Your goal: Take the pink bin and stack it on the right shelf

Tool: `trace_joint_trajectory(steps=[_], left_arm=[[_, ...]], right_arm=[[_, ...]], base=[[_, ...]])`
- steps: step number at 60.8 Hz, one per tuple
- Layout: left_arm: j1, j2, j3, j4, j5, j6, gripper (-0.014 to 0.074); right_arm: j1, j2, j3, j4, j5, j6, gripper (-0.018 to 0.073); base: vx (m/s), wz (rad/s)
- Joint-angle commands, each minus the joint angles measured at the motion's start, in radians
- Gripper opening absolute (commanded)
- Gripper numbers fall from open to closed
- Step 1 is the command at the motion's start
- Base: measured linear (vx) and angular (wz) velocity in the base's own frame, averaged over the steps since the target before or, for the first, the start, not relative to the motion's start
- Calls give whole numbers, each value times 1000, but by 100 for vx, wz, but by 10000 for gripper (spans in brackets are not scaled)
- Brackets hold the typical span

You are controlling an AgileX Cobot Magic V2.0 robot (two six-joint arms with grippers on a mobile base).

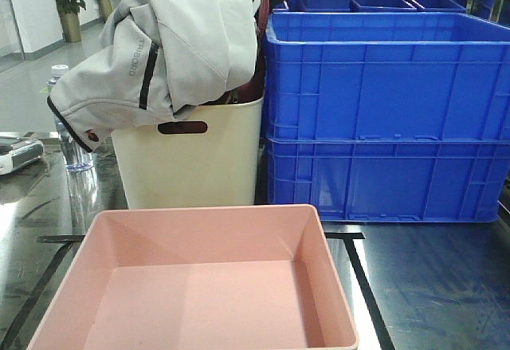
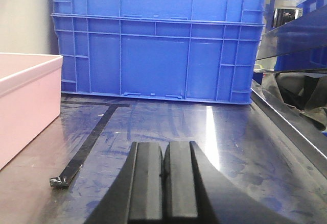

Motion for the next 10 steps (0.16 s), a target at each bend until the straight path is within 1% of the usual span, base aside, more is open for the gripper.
trace_joint_trajectory(steps=[1, 10], left_arm=[[3, -20, 13, 0, -77, -7, -6], [3, -20, 13, 0, -77, -7, -6]], right_arm=[[-5, -17, 5, -11, -81, 0, -9], [-5, -17, 5, -11, -81, 0, -9]], base=[[0, 0], [0, 0]])
